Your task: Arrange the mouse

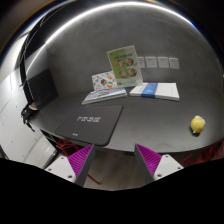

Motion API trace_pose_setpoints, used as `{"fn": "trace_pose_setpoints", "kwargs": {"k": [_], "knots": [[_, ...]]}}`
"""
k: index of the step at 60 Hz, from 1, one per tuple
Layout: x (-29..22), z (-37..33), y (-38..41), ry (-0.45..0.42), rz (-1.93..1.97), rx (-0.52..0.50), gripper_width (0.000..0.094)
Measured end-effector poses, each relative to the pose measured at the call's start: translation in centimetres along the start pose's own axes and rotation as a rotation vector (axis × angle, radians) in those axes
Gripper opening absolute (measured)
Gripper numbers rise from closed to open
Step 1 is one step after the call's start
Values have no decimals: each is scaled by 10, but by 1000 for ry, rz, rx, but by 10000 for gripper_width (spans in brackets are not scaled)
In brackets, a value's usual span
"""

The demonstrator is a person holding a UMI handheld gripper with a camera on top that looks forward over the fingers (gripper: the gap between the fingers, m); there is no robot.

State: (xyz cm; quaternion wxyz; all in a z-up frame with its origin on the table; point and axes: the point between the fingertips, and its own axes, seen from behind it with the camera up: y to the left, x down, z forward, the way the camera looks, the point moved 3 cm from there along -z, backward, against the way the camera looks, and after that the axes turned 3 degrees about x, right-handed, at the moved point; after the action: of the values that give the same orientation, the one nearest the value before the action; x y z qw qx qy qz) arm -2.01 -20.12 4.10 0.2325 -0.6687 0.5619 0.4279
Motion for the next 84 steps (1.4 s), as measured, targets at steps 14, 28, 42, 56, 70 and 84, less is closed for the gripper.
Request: {"fn": "trace_pose_setpoints", "kwargs": {"k": [14,28,42,56,70,84], "knots": [[-5,-32,-102,-39,-28,182,829],[-11,-29,-214,-81,9,238,826],[-16,-4,-285,-99,-24,271,810],[-41,31,-302,-89,-24,288,810],[-54,53,-301,-117,7,358,519],[-56,55,-300,-121,73,401,383]]}}
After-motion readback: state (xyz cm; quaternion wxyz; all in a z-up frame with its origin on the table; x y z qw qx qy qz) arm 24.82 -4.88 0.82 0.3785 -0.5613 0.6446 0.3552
